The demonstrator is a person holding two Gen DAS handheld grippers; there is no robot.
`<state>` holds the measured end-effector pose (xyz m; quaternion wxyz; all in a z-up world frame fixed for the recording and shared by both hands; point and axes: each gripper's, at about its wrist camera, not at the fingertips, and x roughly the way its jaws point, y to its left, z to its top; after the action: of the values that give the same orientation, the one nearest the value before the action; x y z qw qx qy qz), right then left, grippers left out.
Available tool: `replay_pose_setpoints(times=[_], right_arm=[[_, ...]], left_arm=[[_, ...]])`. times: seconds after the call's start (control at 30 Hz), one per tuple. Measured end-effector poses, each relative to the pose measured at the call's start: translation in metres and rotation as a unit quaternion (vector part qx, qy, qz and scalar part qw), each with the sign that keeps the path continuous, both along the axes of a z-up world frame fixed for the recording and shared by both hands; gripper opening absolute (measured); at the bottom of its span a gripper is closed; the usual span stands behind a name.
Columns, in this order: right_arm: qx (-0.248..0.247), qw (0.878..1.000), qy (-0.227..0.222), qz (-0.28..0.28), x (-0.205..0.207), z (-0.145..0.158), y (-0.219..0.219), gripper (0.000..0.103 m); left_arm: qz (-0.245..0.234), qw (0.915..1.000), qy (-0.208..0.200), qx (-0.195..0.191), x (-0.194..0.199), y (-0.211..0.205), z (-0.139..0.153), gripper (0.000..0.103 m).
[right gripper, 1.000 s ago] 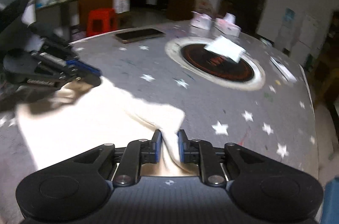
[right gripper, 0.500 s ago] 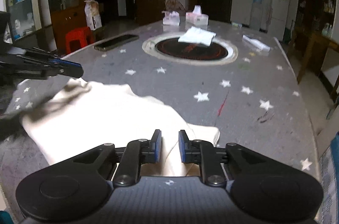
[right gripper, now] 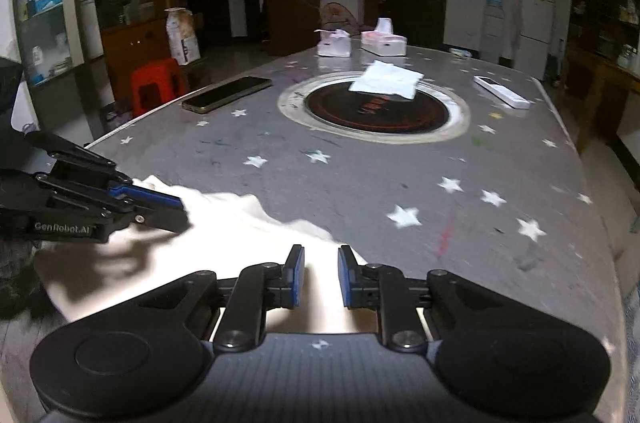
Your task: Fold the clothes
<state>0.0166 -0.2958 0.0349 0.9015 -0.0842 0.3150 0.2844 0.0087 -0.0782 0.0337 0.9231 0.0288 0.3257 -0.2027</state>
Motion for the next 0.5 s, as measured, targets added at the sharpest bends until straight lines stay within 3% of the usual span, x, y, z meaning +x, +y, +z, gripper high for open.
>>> replay_pose_setpoints(times=[0.03, 0.1, 0.33, 0.4, 0.5], right_arm=[[0.001, 1.000, 0.004, 0.001, 0.003, -0.001, 0.004, 0.021], [0.003, 1.000, 0.016, 0.004, 0.011, -0.003, 0.012, 0.037], [-0.018, 1.000, 0.022, 0.012, 0.013, -0.012, 0.028, 0.059], [-0.024, 0.999, 0.023, 0.010, 0.013, -0.013, 0.029, 0.078], [-0.027, 0.999, 0.029, 0.007, 0.015, -0.015, 0.028, 0.081]], left_arm=[[-0.002, 1.0000, -0.002, -0.002, 0.002, -0.002, 0.002, 0.010], [-0.005, 1.0000, -0.001, 0.000, 0.009, -0.006, 0.001, 0.011], [0.000, 0.9998, 0.019, 0.004, 0.024, -0.009, -0.012, 0.011], [0.002, 0.9998, 0.020, 0.000, 0.024, -0.008, -0.010, 0.011], [0.009, 0.9998, 0.014, -0.006, 0.021, -0.003, -0.006, 0.012]])
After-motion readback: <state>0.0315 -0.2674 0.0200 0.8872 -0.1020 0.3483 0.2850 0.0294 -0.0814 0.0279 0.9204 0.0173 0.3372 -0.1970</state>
